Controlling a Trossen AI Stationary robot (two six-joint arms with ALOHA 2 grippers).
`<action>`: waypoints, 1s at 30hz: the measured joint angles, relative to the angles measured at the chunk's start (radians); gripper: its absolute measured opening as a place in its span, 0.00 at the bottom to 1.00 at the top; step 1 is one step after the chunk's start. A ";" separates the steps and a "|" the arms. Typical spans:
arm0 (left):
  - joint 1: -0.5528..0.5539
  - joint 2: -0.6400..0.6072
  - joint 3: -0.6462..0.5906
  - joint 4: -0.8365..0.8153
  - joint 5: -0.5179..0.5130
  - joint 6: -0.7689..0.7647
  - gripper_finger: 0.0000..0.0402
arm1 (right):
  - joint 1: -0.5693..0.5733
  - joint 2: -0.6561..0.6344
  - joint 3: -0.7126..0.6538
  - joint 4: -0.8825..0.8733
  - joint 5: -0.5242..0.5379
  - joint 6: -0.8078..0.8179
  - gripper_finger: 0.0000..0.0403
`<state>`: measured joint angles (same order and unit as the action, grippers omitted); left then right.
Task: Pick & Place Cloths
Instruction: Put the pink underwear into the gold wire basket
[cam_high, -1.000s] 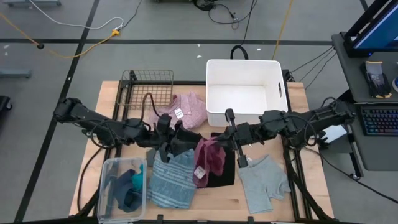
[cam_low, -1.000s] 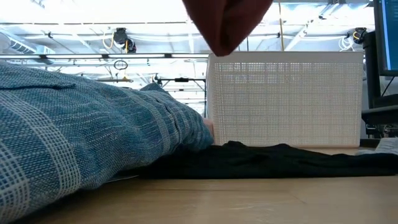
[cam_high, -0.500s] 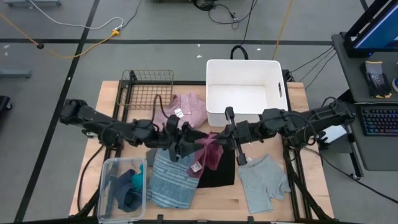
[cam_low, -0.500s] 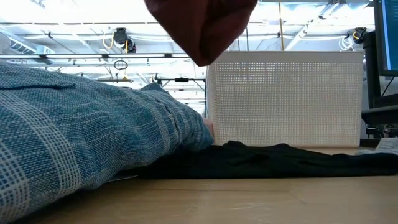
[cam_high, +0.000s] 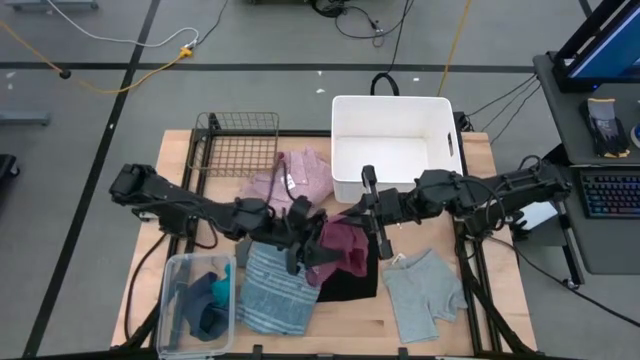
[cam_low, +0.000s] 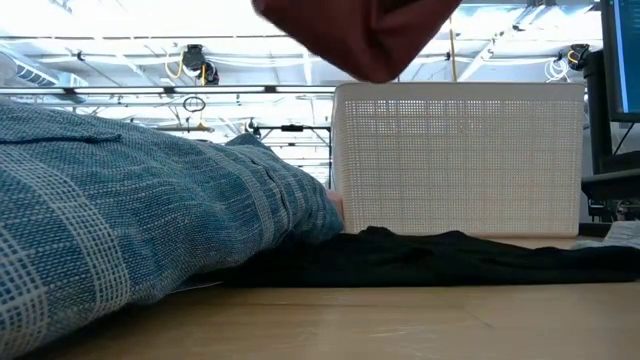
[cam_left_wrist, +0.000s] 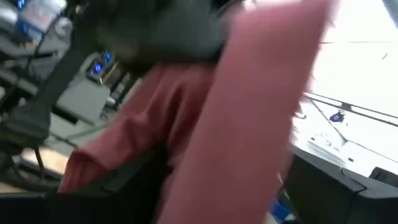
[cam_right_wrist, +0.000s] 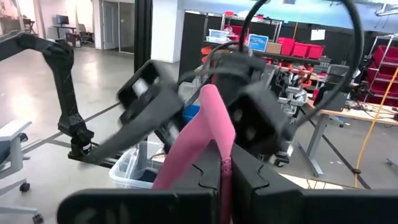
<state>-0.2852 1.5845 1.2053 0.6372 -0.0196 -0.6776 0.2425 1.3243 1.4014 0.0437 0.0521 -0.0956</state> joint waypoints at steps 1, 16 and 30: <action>0.001 0.009 0.001 -0.009 0.003 -0.015 0.76 | -0.002 0.000 -0.001 0.004 0.000 0.000 0.00; 0.002 0.052 0.003 -0.136 0.019 -0.095 0.74 | -0.027 -0.005 -0.002 0.029 0.010 -0.031 0.00; 0.001 0.058 0.000 -0.318 0.040 -0.194 0.16 | -0.029 -0.041 -0.001 0.040 0.110 -0.100 0.00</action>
<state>-0.2840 1.6424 1.2057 0.3189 0.0200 -0.8713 0.2131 1.2833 1.4007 0.0839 0.1617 -0.1955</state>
